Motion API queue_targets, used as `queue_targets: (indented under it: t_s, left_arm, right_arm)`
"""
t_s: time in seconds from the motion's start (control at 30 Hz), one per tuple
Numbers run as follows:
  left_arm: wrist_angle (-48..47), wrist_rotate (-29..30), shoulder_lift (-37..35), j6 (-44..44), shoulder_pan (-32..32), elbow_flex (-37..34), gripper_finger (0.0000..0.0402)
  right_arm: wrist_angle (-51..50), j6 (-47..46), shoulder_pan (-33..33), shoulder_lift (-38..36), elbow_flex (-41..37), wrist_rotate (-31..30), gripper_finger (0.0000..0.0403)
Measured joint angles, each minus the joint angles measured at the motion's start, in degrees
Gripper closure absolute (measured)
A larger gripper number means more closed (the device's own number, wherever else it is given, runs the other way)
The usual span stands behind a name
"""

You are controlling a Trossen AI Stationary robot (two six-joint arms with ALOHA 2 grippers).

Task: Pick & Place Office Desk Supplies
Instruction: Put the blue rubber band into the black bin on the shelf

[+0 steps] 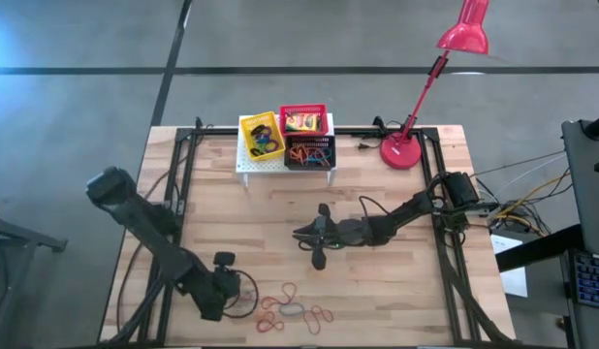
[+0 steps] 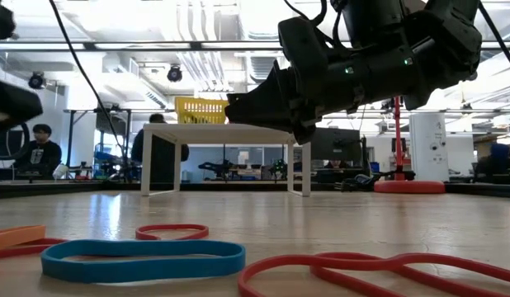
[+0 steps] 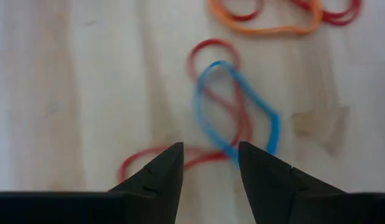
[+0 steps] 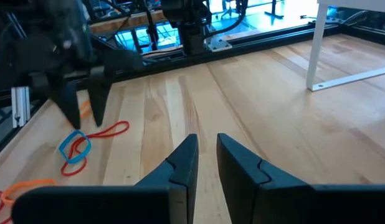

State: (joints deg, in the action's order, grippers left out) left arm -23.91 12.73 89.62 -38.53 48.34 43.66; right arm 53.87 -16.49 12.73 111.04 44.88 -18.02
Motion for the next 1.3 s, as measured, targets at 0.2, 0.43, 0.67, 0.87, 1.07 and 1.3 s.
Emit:
queue_targets:
  t_s: [0.2, 0.43, 0.67, 0.87, 1.07, 1.3]
  left_arm:
    - [7.0, -0.6, 5.6, 2.7, 0.0, 0.0, 0.0249]
    - [6.2, -0.7, 5.2, 3.5, 0.0, 0.2, 0.0329]
    - [-2.6, 1.8, -2.2, 5.9, -0.8, 1.4, 0.0393]
    - [-5.6, 15.2, -12.7, 9.7, -3.2, 2.1, 0.0394]
    - [-0.8, 23.7, -18.8, 14.4, -12.0, 2.1, 0.0394]
    - [13.9, 15.0, -17.3, 33.9, -32.3, 7.0, 0.0395]
  right_arm:
    - [0.0, 0.0, 0.0, 0.0, 0.0, 0.0, 0.0346]
    - [0.0, 0.0, 0.0, 0.0, 0.0, 0.0, 0.0346]
    - [0.0, 0.0, 0.0, 0.0, 0.0, 0.0, 0.0346]
    - [-0.1, 0.0, 0.0, 0.0, 0.0, 0.0, 0.0346]
    - [-3.9, 0.2, 1.0, -3.4, -0.8, -0.2, 0.0346]
    - [-21.9, -1.4, 3.5, -12.4, -2.2, -2.4, 0.0355]
